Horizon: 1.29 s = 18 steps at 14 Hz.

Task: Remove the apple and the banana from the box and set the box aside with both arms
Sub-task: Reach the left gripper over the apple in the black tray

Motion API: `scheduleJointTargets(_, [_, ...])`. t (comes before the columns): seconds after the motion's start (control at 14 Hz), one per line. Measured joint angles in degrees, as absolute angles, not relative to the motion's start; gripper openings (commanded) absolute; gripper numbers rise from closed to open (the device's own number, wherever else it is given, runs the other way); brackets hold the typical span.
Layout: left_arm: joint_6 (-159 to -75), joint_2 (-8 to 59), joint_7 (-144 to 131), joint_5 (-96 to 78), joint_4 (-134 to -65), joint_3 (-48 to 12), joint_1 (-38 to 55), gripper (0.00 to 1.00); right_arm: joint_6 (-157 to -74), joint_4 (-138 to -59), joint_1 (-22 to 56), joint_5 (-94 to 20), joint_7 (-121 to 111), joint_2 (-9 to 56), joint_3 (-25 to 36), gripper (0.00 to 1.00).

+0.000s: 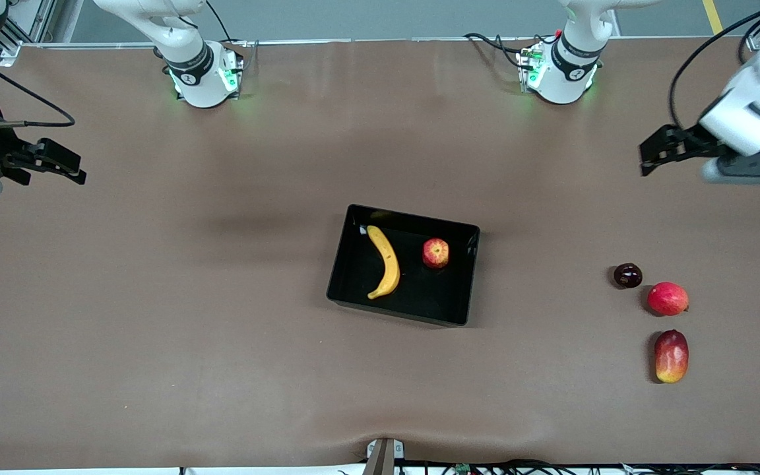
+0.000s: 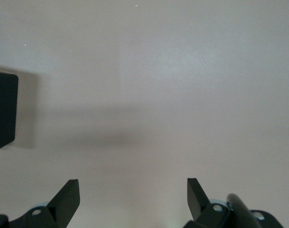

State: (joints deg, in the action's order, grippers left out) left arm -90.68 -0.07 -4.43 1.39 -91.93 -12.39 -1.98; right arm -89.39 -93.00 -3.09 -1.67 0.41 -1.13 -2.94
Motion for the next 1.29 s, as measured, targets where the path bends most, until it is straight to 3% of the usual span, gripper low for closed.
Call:
scheduleJointTargets(0.43, [-95.3, 7.7, -14.4, 1.4, -92.0, -20.9, 2.3, 1.00, -90.4, -93.5, -3.1, -1.7, 0.4, -1.1, -3.0, 1.00])
scheduleJointTargets(1.29, [-112.7, 24.2, -41.7, 9.3, -92.0, -21.2, 20.7, 1.00, -91.6, -94.4, -3.1, -1.7, 0.4, -1.1, -3.0, 1.00])
